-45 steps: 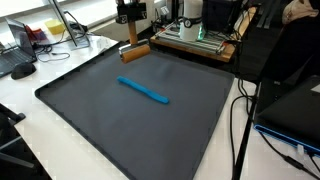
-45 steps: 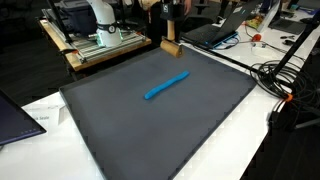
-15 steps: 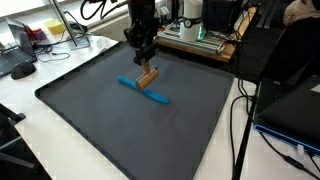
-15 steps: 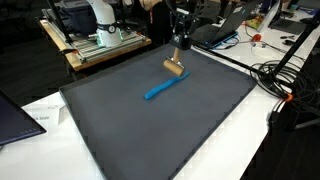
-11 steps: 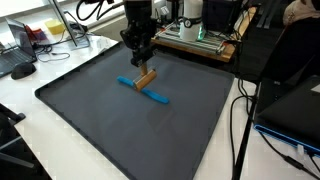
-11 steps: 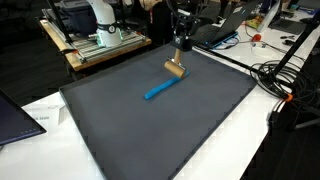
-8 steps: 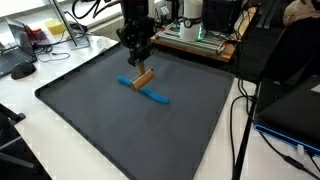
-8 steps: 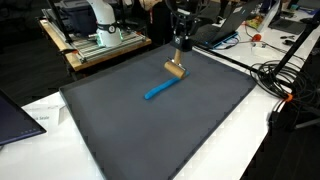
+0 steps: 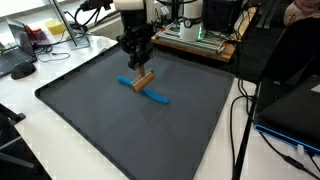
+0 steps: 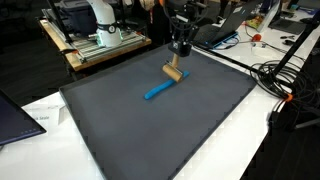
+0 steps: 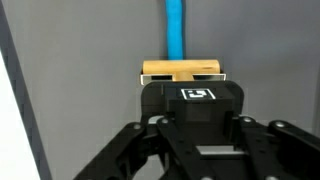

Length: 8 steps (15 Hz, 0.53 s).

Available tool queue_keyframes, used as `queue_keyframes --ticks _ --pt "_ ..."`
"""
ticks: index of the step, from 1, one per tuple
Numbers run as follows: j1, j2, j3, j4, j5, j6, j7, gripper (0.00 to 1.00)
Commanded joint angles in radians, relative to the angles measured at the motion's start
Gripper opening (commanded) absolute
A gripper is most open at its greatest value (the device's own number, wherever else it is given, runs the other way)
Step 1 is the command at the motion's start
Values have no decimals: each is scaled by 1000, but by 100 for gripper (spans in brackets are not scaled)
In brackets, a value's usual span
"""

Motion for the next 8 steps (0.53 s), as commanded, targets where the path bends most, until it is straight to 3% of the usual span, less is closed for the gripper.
queue_keyframes --ticks 1,8 --pt "-9 53 -1 31 -19 19 19 22" --pt "-15 104 11 25 0 51 11 22"
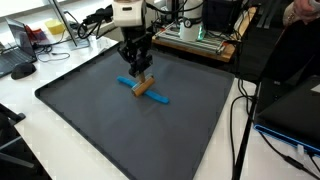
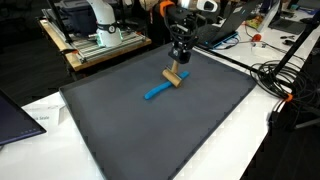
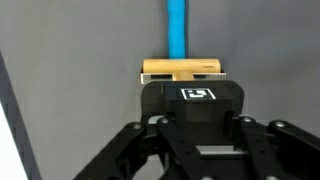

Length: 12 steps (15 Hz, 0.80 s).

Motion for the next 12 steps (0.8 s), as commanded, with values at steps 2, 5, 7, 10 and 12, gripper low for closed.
queue_keyframes --ticks 2,5,7,10,12 --pt "-9 38 11 1 -1 25 6 22" --pt "-11 39 11 -1 4 27 5 22" --pt "-13 38 15 -5 13 32 -2 22" --pt "-11 33 22 -10 20 34 -8 22" --pt "-9 29 26 -13 21 34 -10 22"
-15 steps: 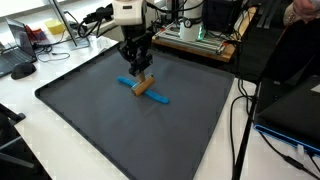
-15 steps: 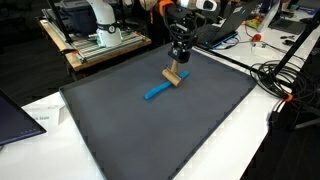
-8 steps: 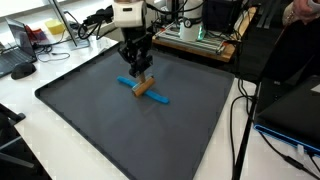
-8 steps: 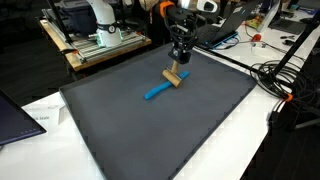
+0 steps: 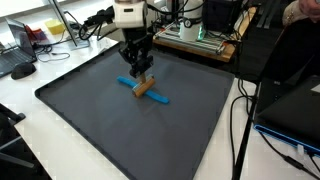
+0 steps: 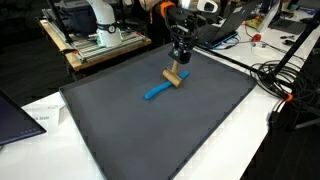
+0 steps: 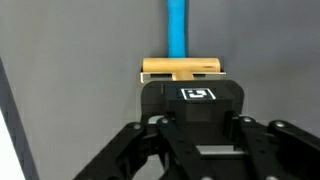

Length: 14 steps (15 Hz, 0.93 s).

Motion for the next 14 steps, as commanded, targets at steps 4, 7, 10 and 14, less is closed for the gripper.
queue_keyframes --ticks 4,7,10,14 --pt "-8 27 26 -13 23 29 -13 22" --pt "-8 24 33 -17 31 31 -22 22" --pt "-8 23 37 -21 35 35 -26 22" --pt "-8 19 44 -27 42 43 -32 22"
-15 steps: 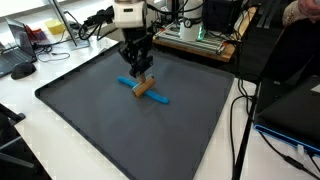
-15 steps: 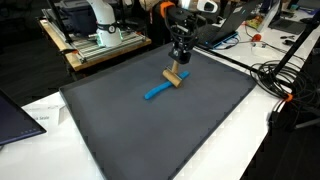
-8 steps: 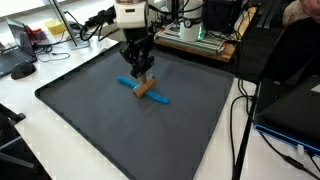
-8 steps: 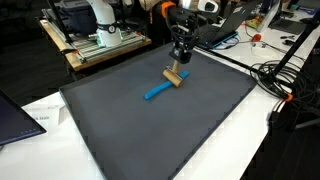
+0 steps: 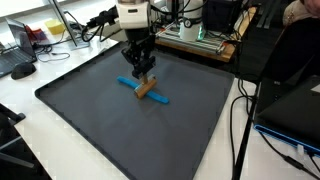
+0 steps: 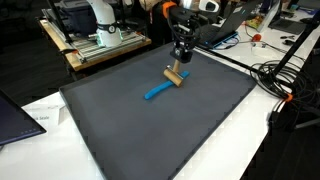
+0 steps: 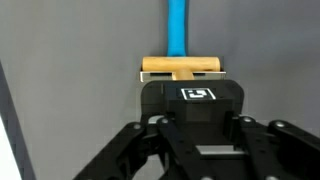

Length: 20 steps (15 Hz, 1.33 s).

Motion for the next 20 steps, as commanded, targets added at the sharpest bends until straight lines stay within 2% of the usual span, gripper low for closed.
queue_keyframes --ticks 1,12,13,20 --pt "-8 18 28 -26 42 41 -25 22" --pt "-9 9 43 -37 65 53 -61 22" --pt "-3 0 20 0 7 4 -32 47" --pt "-2 0 24 -2 9 8 -33 47"
